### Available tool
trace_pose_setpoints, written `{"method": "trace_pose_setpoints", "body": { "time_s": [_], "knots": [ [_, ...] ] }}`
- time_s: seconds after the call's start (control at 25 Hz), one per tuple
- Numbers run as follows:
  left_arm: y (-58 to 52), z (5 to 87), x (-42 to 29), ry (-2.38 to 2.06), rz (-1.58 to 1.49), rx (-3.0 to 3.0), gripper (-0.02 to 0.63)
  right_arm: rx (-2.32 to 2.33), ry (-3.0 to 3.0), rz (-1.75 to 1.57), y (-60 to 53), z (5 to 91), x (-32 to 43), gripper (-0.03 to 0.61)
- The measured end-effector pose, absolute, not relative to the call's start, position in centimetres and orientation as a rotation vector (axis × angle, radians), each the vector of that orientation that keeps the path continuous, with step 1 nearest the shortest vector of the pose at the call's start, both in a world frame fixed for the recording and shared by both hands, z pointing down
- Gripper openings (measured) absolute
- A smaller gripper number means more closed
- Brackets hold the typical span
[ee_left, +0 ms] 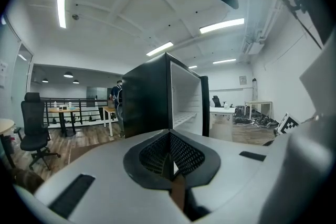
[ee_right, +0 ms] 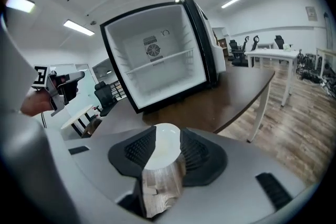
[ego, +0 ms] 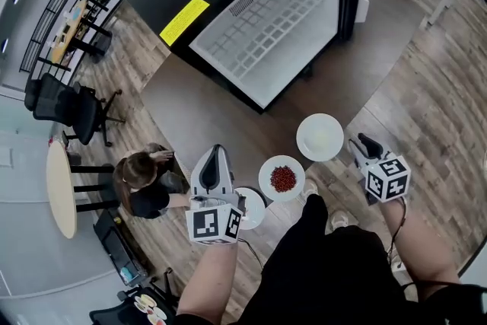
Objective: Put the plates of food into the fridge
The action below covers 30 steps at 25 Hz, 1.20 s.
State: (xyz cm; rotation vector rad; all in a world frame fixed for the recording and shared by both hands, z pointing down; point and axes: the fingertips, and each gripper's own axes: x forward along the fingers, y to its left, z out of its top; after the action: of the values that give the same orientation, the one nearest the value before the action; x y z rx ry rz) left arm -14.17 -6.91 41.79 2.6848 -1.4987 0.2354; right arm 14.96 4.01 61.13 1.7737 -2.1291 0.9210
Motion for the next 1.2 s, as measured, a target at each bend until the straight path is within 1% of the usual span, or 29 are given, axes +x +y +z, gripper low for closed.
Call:
{"method": "trace_pose_setpoints", "body": {
  "time_s": [0.08, 0.16, 0.56, 1.2],
  "knots": [
    [-7.3, 42.4, -14.0, -1.485, 0.252, 2.690, 0.003, 1.750, -2.119, 0.997, 4.1, 63.1, 14.5, 0.165],
    [-7.7, 42.7, -13.7, -1.476, 0.269, 2.687, 0.005, 1.747, -2.106, 1.061, 4.1, 64.8, 14.2, 0.176],
    [-9.1, 45.4, -14.2, -1.460, 0.347, 2.657, 0.004, 1.777, -2.015, 1.303, 3.1, 70.7, 13.8, 0.178],
    [-9.7, 46.7, -14.7, -1.426, 0.402, 2.651, 0.005, 1.824, -1.972, 1.562, 2.2, 73.5, 13.0, 0.175]
  ]
}}
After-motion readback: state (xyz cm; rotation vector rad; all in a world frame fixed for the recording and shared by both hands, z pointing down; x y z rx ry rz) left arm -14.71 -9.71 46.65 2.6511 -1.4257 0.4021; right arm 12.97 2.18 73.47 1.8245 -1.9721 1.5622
